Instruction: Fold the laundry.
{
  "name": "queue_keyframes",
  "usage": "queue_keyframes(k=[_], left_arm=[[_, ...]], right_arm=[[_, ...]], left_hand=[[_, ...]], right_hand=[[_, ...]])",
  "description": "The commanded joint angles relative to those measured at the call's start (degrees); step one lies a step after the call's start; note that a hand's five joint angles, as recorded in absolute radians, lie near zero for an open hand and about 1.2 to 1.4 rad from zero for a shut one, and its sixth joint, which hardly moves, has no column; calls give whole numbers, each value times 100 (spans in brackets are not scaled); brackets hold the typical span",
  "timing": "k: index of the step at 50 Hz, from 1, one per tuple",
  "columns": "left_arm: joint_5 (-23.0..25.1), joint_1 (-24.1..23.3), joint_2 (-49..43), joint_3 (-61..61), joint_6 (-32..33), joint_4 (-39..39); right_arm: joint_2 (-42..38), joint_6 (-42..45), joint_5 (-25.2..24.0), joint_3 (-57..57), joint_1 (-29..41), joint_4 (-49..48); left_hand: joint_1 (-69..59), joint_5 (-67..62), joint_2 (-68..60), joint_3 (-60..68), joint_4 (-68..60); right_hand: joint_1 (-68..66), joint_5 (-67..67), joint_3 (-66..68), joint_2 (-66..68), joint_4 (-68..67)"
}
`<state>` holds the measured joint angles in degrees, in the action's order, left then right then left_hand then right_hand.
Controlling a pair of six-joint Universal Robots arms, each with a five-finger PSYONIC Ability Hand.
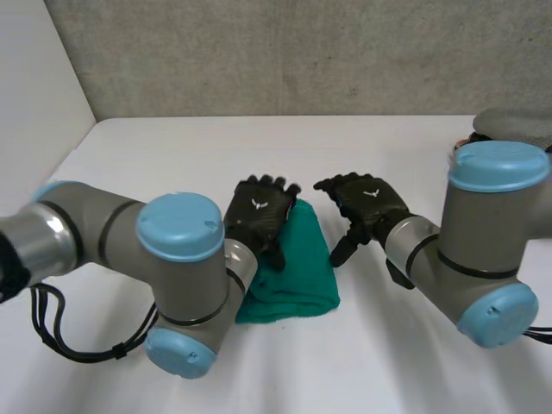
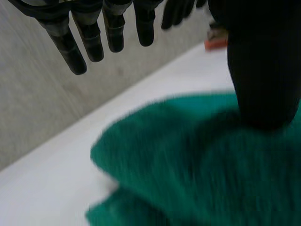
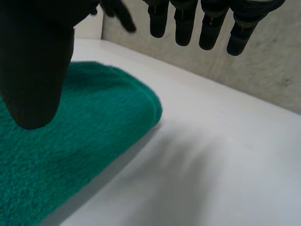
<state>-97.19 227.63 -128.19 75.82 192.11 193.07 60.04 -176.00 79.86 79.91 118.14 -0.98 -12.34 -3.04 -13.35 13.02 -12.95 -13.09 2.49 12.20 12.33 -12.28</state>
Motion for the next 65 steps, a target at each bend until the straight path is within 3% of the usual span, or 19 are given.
queue_keyframes(k=[1,5,10,14,19,31,34,40,45,48,57,65], left_arm=[[-809,44,-189,82,1099,-173],[-1336,202,-153,309,1775,-226],[-1355,317,-145,600,1962,-226],[-1241,308,-136,767,1962,-226],[-784,317,223,908,1900,-217],[-134,439,1691,847,1189,-208],[287,720,1929,794,934,-226],[1728,1213,2149,697,275,-691],[3343,1564,2176,574,-77,-1516],[3968,1644,2184,521,-104,-1746],[4121,1679,2184,495,-121,-1773],[4121,1679,2176,504,-139,-1773]], right_arm=[[-562,13,-286,-431,51,221],[-993,83,-295,-783,287,388],[-1599,319,-181,-1213,367,555],[-1645,601,109,-1328,385,564],[-1198,1120,364,-1303,402,564],[-19,1226,425,-583,464,362],[192,1208,425,-204,604,108],[377,1243,575,841,1245,-779],[280,1270,742,1536,1667,-1781],[149,1366,768,1782,1852,-2431],[-659,2402,891,1625,1905,-3171],[-1047,2632,1216,1256,1897,-3496]], left_hand=[[-494,-424,-392,426,-433],[-494,-424,-393,426,-433],[-444,-374,-342,376,-383],[-376,-306,-275,308,-316],[-376,-306,-275,308,-316],[-259,-188,-157,191,-198],[-292,-222,-191,224,-231],[-461,-390,-359,392,-400],[-360,-290,-258,292,-299],[-292,-222,-191,224,-231],[-309,-239,-207,241,-248],[-326,-256,-224,258,-265]], right_hand=[[309,-249,-220,-233,228],[309,-249,-220,-233,228],[309,-249,-220,-233,228],[309,-249,-220,-233,228],[309,-249,-220,-233,228],[309,-249,-220,-233,228],[309,-249,-220,-233,228],[309,-249,-220,-233,228],[309,-249,-220,-233,228],[309,-249,-220,-233,228],[309,-249,-220,-233,228],[-134,194,223,210,-216]])
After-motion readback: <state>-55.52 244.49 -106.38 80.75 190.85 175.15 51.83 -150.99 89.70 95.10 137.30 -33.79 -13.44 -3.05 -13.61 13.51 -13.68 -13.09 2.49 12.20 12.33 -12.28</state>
